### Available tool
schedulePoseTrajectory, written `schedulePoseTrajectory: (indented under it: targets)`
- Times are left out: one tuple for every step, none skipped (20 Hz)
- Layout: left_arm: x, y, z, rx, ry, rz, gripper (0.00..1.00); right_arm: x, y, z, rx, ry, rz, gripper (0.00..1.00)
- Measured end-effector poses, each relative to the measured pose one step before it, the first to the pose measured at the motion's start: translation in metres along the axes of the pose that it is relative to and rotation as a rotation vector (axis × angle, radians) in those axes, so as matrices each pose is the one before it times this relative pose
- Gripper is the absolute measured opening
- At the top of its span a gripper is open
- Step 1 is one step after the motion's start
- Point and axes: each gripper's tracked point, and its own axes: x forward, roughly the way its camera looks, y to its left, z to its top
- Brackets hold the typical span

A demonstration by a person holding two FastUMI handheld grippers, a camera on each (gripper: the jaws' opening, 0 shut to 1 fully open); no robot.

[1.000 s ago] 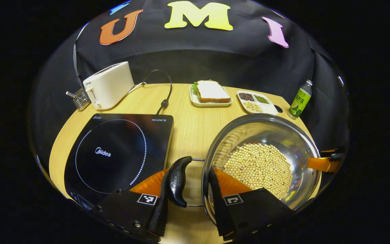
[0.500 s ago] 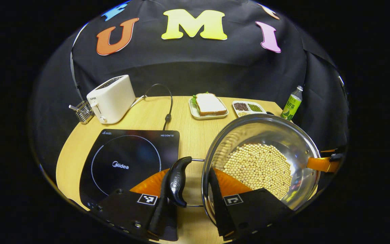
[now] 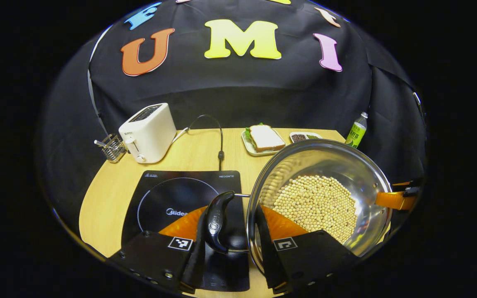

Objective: First push the handle of the pot to place it horizontally, then grasp the pot with both hands and set it on the induction cooktop.

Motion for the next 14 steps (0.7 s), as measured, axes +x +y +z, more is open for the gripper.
schedulePoseTrajectory:
  targets:
    - [-0.00223,0.00768,0.00141,0.00172,-0.00283,0.00428,0.55,-0.00133,0.00811,0.00066,-0.00088,-0.00182,0.00264,0.51]
    - [-0.00099,0.00805,0.0003,0.00127,-0.0011,0.00282,0.55,-0.00018,0.00796,0.0006,-0.00164,-0.00273,0.00232,0.51]
    - [-0.00108,0.00848,0.00104,-0.00025,-0.00319,0.00308,0.55,-0.00031,0.00846,0.00087,-0.00117,-0.00203,0.004,0.51]
    - [-0.00209,0.00687,0.00052,-0.00223,-0.00185,0.00323,0.55,-0.0008,0.00863,0.00051,0.00146,-0.0028,0.00363,0.51]
    - [-0.00107,0.00907,0.00015,-0.0014,0.00004,0.00264,0.55,0.00028,0.00803,0.00005,-0.00145,0.00305,0.00181,0.51]
    - [-0.00024,0.00878,0.00084,0.00202,0.00088,0.00437,0.55,0.00092,0.00886,0.00032,-0.00069,0.00194,0.00368,0.51]
    - [-0.00076,0.00882,0.00064,0.00008,-0.00181,0.00239,0.55,0.00062,0.00833,-0.00009,-0.00194,0.00248,0.00294,0.51]
    - [-0.00108,0.00858,-0.00106,-0.00151,0.00381,0.0037,0.55,0.00108,0.0088,0.00113,0.00286,0.00049,0.00333,0.51]
    - [-0.00075,0.00756,0.0004,0.00211,-0.00121,0.00382,0.55,0.00121,0.00806,-0.0008,-0.00106,0.00451,0.00349,0.51]
    - [0.00003,0.0085,-0.00018,0.00378,-0.00016,0.00655,0.55,0.00093,0.00925,0.00028,0.00246,0.00366,0.00362,0.51]
    - [-0.00006,0.00895,0.0001,0.00156,-0.00193,0.00451,0.55,0.00212,0.00847,0.00131,-0.00468,0.00066,0.00309,0.51]
    - [-0.00018,0.00856,0.00005,-0.00177,0.00241,0.00403,0.55,0.00157,0.00868,0.00059,-0.00395,0.00046,0.00331,0.51]
    - [0.00048,0.00749,0.00013,-0.00231,0.00143,0.00215,0.55,0.00179,0.00868,-0.00032,-0.00292,0.0052,0.00285,0.51]
    - [0.00107,0.00805,-0.00104,-0.00084,0.00234,0.00178,0.55,0.0023,0.00833,0.00119,0.00125,0.00073,0.00163,0.51]
